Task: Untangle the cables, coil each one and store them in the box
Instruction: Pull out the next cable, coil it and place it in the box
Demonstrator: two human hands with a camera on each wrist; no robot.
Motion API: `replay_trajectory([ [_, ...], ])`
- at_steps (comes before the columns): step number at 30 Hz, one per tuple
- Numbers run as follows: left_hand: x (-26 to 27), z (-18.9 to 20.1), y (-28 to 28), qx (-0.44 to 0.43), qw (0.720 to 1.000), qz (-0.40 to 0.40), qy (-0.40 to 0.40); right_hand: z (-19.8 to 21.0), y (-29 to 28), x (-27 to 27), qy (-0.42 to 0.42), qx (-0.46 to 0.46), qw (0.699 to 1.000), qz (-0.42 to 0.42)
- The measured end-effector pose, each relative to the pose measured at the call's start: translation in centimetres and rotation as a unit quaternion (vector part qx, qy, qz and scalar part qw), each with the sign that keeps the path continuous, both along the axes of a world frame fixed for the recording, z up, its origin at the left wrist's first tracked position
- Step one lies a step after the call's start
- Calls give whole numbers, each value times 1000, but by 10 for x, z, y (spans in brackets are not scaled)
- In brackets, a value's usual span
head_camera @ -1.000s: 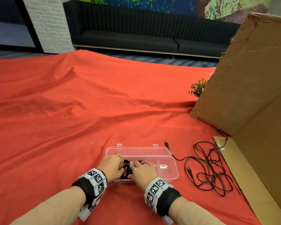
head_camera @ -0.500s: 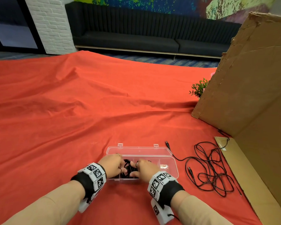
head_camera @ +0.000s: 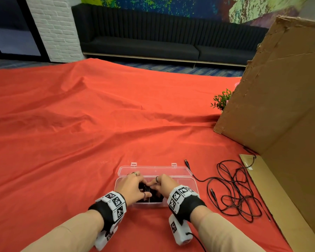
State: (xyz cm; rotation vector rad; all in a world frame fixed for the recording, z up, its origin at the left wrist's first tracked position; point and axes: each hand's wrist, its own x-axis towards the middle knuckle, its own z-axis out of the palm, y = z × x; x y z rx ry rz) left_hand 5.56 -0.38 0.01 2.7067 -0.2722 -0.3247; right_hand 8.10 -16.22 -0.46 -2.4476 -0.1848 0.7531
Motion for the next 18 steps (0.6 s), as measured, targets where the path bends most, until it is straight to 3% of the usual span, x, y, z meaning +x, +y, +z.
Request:
replay_trajectory([
  [7,-1,2,-4,94,996,-9,6,1,-1,8,-5,-26,999,19],
  [13,-1,-4,-9,144,989,25,-5,6,6,4,-69,-147,982,93],
  [18,2,-2,-11,141,989,33,17,19,13,6,-39,-115,992,37],
])
